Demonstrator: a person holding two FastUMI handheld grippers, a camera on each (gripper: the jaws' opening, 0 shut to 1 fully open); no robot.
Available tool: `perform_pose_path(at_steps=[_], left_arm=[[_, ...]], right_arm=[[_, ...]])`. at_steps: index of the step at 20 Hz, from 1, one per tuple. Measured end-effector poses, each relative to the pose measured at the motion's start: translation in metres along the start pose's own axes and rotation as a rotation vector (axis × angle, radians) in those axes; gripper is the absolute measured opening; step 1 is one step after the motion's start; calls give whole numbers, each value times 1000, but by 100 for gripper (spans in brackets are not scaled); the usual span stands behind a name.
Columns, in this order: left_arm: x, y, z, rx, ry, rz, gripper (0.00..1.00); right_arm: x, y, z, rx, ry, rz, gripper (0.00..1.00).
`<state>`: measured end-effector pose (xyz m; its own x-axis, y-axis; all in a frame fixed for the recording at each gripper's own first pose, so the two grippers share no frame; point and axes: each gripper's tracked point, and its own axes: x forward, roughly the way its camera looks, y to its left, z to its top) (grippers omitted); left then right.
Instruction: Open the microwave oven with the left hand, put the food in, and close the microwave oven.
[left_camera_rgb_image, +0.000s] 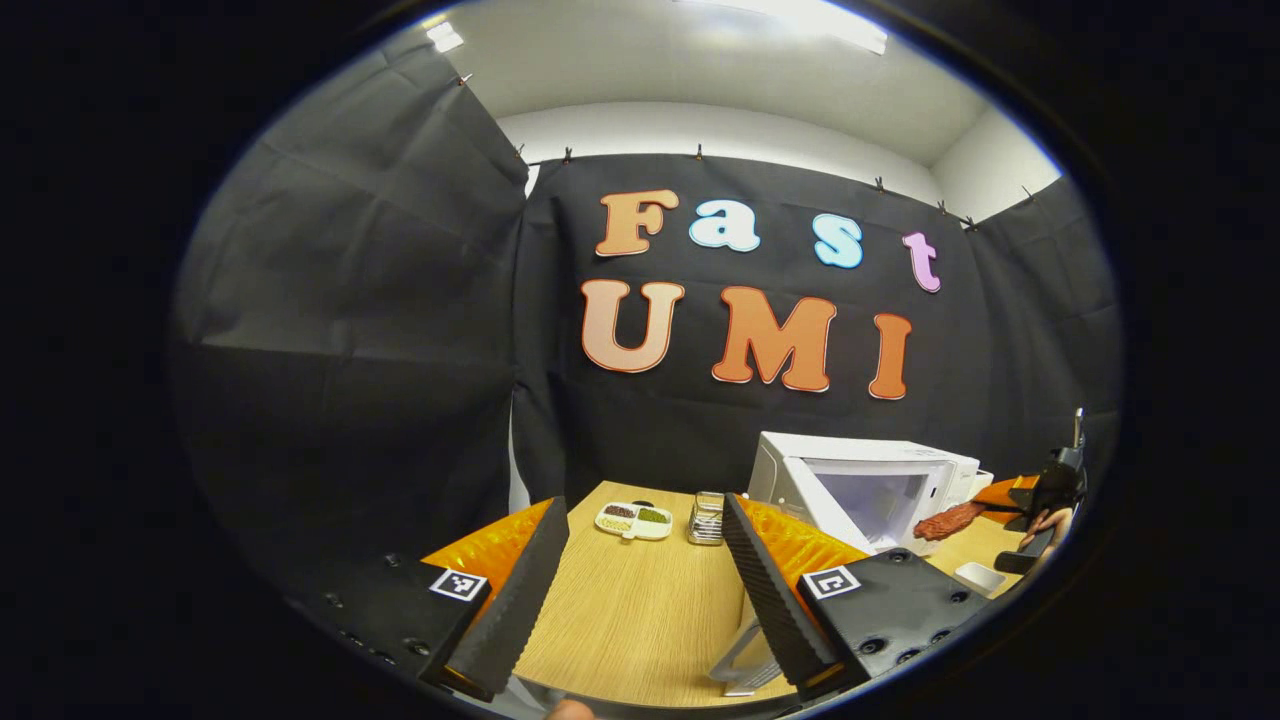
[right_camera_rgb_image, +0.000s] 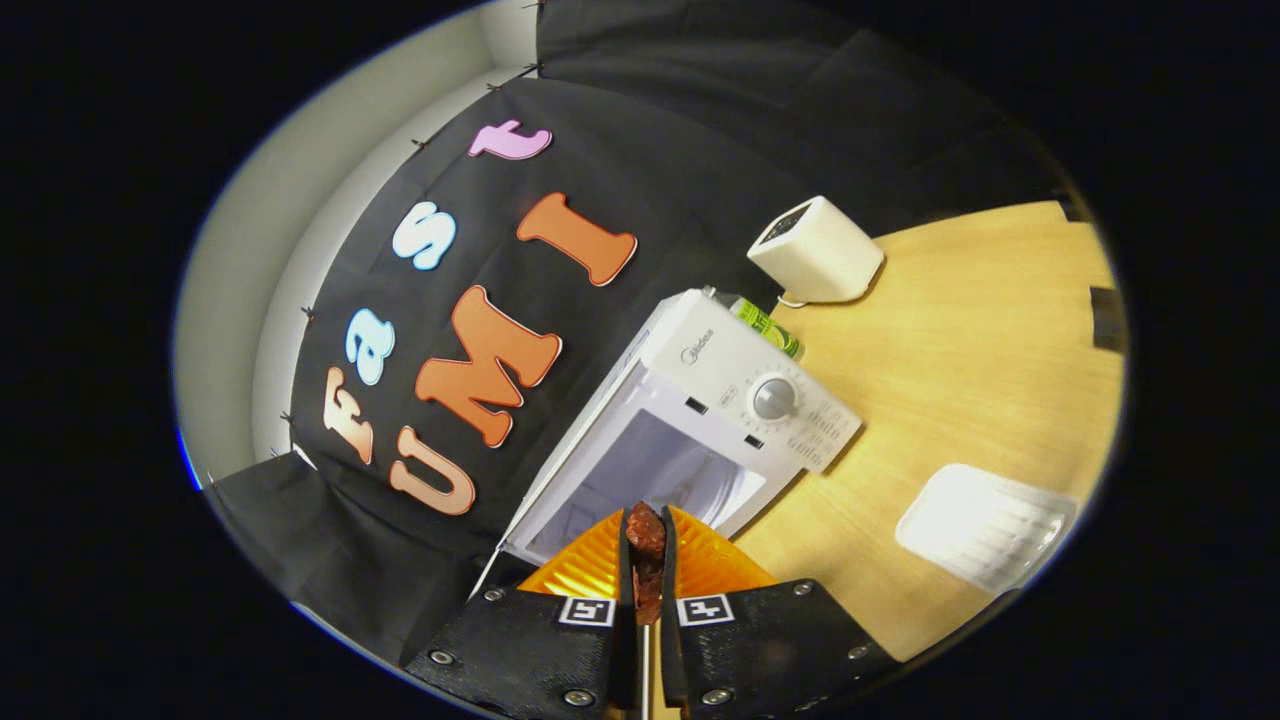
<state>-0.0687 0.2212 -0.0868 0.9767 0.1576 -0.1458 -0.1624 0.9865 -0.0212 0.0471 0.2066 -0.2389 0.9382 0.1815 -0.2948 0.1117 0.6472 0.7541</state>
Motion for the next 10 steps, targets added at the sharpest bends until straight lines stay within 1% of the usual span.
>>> perform_pose_path(at_steps=[2, 5, 6, 7, 8, 9, 10], left_arm=[[5, 6, 0, -8, -3, 4, 100], [12, 13, -5, -28, 2, 11, 99], [16, 17, -7, -34, 4, 18, 95], [19, 20, -9, -42, 7, 24, 99], [23, 23, -11, -48, 10, 29, 99], [25, 26, -12, -50, 15, 34, 96], [28, 29, -12, -46, 17, 40, 96]], right_arm=[[19, 12, -21, 12, 3, 12, 8], [51, 21, -41, 37, -12, 9, 8], [63, 23, -46, 45, -20, 0, 8], [75, 22, -48, 41, -36, -20, 8], [86, 20, -50, 35, -62, -39, 8], [98, 18, -50, 28, -84, -50, 8], [108, 15, -54, 36, -93, -65, 8]])
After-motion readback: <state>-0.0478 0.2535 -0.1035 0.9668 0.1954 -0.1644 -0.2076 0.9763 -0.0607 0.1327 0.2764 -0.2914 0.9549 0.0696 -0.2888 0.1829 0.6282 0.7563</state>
